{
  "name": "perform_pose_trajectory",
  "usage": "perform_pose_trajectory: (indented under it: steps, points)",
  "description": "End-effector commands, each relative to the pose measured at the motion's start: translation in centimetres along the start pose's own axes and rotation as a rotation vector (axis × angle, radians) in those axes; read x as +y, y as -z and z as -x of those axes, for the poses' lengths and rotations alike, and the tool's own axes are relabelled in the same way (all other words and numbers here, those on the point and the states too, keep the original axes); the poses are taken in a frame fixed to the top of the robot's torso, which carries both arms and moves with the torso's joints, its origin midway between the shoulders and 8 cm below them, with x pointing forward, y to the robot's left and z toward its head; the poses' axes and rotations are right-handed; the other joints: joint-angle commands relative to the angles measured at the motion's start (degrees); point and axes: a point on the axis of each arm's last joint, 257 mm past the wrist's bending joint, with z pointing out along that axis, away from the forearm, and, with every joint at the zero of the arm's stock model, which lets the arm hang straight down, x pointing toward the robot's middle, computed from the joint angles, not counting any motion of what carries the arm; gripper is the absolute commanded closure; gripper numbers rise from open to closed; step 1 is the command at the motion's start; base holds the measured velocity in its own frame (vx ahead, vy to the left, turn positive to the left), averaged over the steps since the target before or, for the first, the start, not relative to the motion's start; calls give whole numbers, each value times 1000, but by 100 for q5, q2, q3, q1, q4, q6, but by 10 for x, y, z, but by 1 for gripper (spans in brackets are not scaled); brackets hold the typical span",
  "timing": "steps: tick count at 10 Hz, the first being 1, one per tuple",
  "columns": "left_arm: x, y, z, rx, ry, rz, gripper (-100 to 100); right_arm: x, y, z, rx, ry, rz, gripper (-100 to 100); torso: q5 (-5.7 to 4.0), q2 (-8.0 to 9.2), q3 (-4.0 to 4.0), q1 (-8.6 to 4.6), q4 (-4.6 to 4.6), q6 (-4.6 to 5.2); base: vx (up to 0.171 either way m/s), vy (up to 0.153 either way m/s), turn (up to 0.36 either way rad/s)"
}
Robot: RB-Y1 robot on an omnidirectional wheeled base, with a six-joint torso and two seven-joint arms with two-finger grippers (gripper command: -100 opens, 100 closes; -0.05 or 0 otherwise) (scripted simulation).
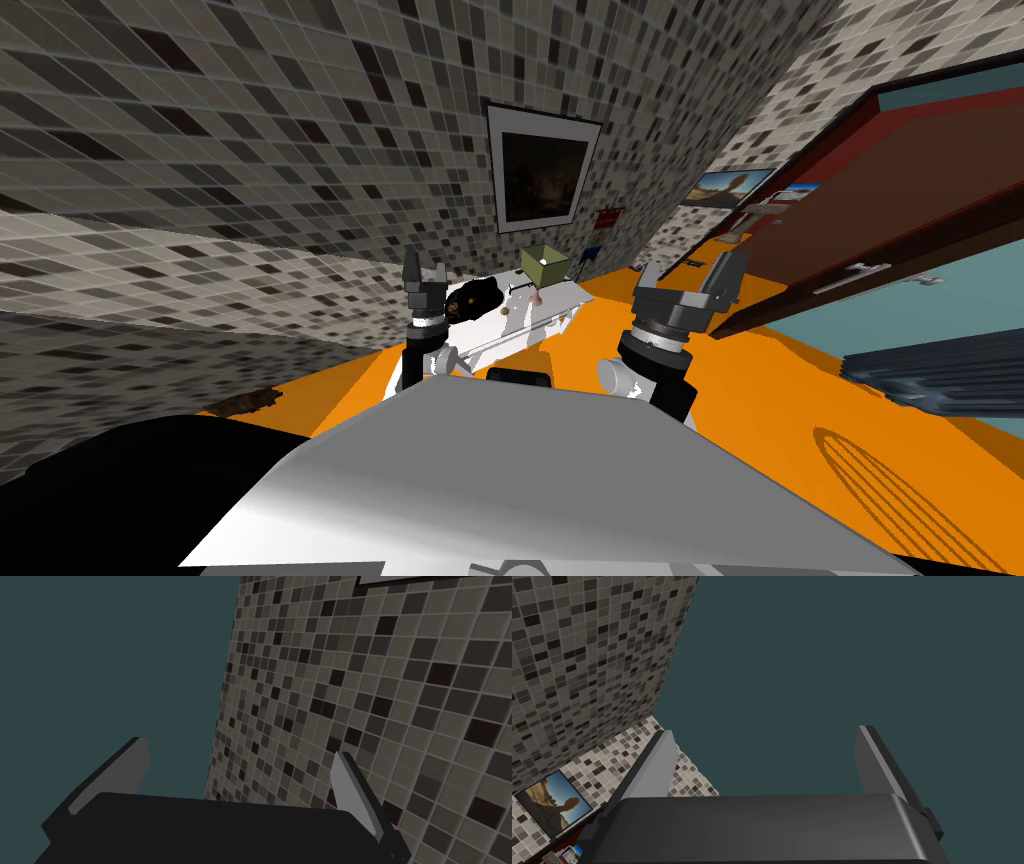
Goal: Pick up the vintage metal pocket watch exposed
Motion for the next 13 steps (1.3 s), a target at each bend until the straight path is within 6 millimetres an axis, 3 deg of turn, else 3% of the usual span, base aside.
perform_pose_trajectory:
  steps: [1,8,9,10,13]
  points:
    - [16,0,-1,21,3,35,-100,0,0,0,0,0,0,0,0,0,0,0,0,0,-20,-20,-52]
    - [112,2,10,73,16,257,-100,0,0,0,0,0,0,0,-5,12,7,-22,3,2,-39,-51,-87]
    - [134,4,16,74,18,310,-100,0,0,0,0,0,0,0,-4,10,6,-15,2,-1,-23,-38,-63]
    - [135,4,16,74,18,311,-100,0,0,0,0,0,0,0,-3,10,6,-14,2,0,-18,-27,-50]
    - [178,7,32,63,22,418,-100,0,0,0,0,0,0,0,-2,6,3,-10,1,-1,-18,-39,-86]
